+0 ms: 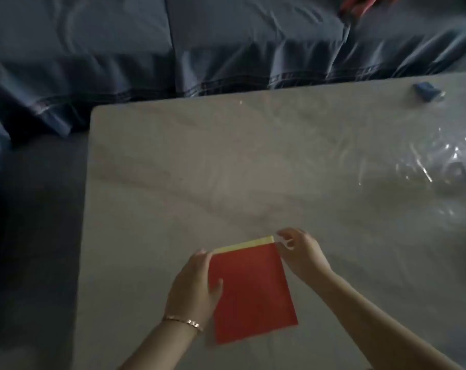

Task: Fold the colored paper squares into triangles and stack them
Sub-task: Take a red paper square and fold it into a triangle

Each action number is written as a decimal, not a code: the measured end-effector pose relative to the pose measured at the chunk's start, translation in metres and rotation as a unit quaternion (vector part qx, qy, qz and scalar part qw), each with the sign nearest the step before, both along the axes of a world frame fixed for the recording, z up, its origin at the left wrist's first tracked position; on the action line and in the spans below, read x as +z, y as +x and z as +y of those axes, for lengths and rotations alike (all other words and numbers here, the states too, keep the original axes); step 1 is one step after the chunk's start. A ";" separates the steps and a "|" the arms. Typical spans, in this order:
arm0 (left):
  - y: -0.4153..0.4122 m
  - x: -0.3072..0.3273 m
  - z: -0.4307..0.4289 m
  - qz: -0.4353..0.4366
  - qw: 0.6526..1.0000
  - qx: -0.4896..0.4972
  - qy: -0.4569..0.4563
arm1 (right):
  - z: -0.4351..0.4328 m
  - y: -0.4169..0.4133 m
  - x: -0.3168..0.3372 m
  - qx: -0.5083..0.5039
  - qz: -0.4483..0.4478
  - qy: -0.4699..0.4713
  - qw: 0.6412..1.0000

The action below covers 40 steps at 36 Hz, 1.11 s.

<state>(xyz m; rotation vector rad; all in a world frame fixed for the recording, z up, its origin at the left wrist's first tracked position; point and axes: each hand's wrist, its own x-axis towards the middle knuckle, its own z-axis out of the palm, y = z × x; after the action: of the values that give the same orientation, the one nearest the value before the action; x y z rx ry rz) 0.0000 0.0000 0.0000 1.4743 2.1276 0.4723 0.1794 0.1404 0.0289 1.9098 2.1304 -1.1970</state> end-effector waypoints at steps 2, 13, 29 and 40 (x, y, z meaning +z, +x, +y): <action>0.008 -0.024 -0.001 -0.001 1.000 -0.013 0.011 | -0.005 0.000 -0.026 -0.042 -0.030 -0.002 0.999; 0.024 -0.098 -0.006 0.137 0.984 -0.100 0.059 | -0.028 0.007 -0.079 -0.048 -0.038 0.124 0.990; 0.032 -0.085 -0.013 0.192 0.978 -0.072 0.043 | -0.054 0.043 -0.083 -0.169 0.196 0.112 0.959; 0.046 -0.061 -0.020 0.116 0.992 -0.016 -0.041 | -0.073 0.048 -0.071 -0.088 0.169 0.174 0.966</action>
<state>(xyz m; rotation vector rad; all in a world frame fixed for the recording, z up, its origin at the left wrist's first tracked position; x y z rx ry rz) 0.0461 -0.0203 -0.0612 1.5783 2.2665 0.2064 0.2275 0.0675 -0.0421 2.2137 2.5351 -1.3398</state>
